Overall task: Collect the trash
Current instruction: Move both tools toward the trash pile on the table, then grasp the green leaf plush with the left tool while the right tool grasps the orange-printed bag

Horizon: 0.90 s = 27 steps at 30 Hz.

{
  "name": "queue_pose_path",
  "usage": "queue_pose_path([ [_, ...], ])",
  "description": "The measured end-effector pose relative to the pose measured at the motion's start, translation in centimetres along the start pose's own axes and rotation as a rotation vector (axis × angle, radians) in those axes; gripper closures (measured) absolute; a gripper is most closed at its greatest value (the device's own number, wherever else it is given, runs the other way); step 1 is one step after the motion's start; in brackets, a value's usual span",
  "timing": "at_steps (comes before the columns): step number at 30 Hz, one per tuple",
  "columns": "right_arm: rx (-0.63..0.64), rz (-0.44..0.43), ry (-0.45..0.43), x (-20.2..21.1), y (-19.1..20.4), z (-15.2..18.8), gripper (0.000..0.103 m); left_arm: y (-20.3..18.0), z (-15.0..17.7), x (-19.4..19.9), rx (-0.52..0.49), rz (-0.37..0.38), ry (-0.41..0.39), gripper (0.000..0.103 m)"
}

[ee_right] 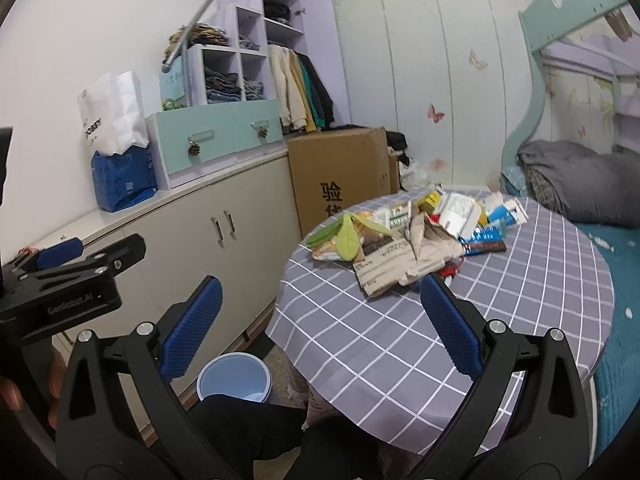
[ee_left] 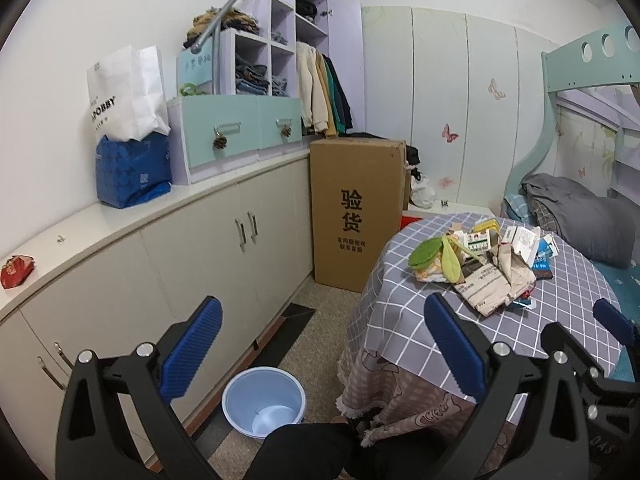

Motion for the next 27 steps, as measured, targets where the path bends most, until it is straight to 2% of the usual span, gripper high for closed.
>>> queue_pose_path([
  [4,-0.049,0.037,0.047,-1.4,-1.7,0.6,0.006,-0.8,0.6,-2.0,0.003,0.032,0.053,0.004],
  [9,-0.138,0.097,0.111,-3.6,-4.6,1.6,0.006,-2.6,1.7,-5.7,0.018,0.136,0.135,0.004],
  [14,-0.12,0.16,0.117,-6.0,-6.5,1.7,0.006,-5.2,2.1,-10.0,0.0,0.226,0.217,0.004],
  [18,-0.105,0.185,0.112,-8.2,-7.7,1.1,0.006,-7.6,1.4,-13.1,-0.047,0.262,0.221,0.004],
  [27,-0.098,0.213,0.125,-14.1,-10.5,-0.8,0.006,-11.3,-0.3,-20.8,0.012,0.38,0.248,0.005],
])
Point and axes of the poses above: each gripper's, at about its wrist camera, not at the fingertips, and x roughly against the way its jaws point, y to its left, z to its underside, the point moved 1 cm from there along -x, roughly the way its jaws point, and after that the axes turned 15 degrees about -y, right-handed, at the moved point
